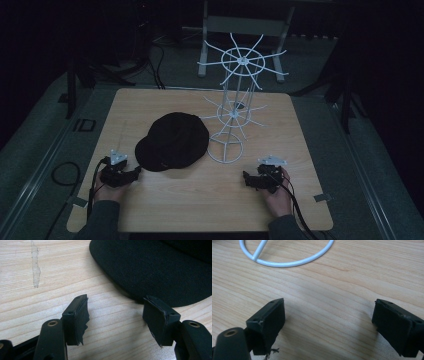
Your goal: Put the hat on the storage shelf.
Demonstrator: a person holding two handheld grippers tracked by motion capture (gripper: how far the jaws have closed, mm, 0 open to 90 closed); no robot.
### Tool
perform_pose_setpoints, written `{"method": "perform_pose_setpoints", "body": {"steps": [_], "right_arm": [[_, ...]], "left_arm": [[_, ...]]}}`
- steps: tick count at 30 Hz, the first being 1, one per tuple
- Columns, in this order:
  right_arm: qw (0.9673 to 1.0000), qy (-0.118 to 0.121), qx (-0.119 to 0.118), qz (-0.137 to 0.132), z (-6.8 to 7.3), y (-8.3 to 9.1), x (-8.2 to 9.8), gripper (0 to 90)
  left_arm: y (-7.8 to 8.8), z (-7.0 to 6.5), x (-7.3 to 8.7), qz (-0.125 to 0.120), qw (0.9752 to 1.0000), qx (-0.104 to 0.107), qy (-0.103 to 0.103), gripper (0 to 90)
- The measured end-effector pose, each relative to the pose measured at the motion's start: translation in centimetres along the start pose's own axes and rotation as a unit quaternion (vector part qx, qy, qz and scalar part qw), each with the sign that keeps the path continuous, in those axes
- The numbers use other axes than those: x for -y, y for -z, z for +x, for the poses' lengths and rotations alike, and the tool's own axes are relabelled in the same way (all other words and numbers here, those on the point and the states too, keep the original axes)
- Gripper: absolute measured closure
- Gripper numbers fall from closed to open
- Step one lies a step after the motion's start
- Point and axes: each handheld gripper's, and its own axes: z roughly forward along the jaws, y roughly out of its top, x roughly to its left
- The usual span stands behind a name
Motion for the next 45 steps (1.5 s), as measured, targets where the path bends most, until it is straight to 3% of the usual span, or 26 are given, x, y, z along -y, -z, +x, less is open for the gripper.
{"method": "perform_pose_setpoints", "body": {"steps": [9,14,19,20,24,30,37,43,45], "right_arm": [[1.0000,0.000,0.000,0.000,0.0,0.0,0.0,11.1],[1.0000,0.000,0.000,0.000,0.0,0.0,0.0,11.1],[1.0000,-0.001,0.000,0.000,0.0,0.0,0.0,11.1],[1.0000,-0.001,0.000,0.000,0.0,0.0,0.0,11.1],[1.0000,-0.001,0.000,0.000,0.0,0.0,0.0,11.1],[1.0000,-0.002,0.000,0.000,0.0,0.0,0.0,11.1],[1.0000,-0.003,0.000,0.000,0.1,0.0,0.0,11.1],[1.0000,-0.002,0.000,0.001,0.1,0.0,0.0,11.1],[1.0000,-0.002,0.000,0.000,0.1,0.0,0.0,11.1]], "left_arm": [[0.1,0.1,-0.2,0.010,0.9999,0.006,-0.004,40.8],[0.7,0.4,-0.7,0.038,0.9980,0.040,-0.029,50.5],[1.9,-0.2,-1.0,0.040,0.9964,0.055,-0.051,50.8],[2.5,-0.5,-1.4,0.035,0.9959,0.059,-0.059,50.3],[3.8,-0.7,-2.6,0.024,0.9958,0.063,-0.062,47.2],[4.8,-1.5,-4.6,0.009,0.9944,0.070,-0.079,43.4],[4.9,-2.9,-6.7,0.000,0.9922,0.082,-0.094,37.8],[4.3,-4.0,-8.6,0.006,0.9900,0.088,-0.110,32.1],[3.8,-4.6,-9.7,0.009,0.9882,0.094,-0.120,29.4]]}}
